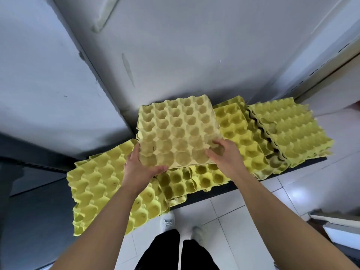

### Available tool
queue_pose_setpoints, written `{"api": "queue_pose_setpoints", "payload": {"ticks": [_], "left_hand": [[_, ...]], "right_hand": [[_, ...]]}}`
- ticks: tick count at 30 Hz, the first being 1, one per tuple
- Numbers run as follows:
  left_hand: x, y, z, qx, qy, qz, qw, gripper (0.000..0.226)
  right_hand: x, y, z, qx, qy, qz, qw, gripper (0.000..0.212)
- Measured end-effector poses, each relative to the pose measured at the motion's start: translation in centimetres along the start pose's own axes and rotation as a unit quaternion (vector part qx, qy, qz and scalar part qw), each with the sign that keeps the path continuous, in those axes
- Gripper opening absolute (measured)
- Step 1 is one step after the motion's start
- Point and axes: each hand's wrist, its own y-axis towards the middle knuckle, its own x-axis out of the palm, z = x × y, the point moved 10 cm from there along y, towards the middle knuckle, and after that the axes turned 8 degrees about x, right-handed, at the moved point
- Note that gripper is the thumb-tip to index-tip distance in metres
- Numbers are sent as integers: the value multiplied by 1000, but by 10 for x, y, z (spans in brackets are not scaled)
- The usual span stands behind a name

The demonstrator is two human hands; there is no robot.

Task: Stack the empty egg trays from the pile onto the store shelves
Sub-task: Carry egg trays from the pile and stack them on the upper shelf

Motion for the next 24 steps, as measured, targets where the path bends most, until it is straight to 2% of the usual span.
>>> {"api": "queue_pose_setpoints", "payload": {"ticks": [8,15,24], "left_hand": [[-42,-66,45,70,10,74,995,129],[-82,-179,74,105,24,163,981,134],[-156,-335,121,185,41,298,936,113]], "right_hand": [[-35,-64,-36,-88,-16,33,995,46],[-63,-146,-59,-189,-4,42,981,42],[-100,-276,-118,-335,5,59,940,47]]}}
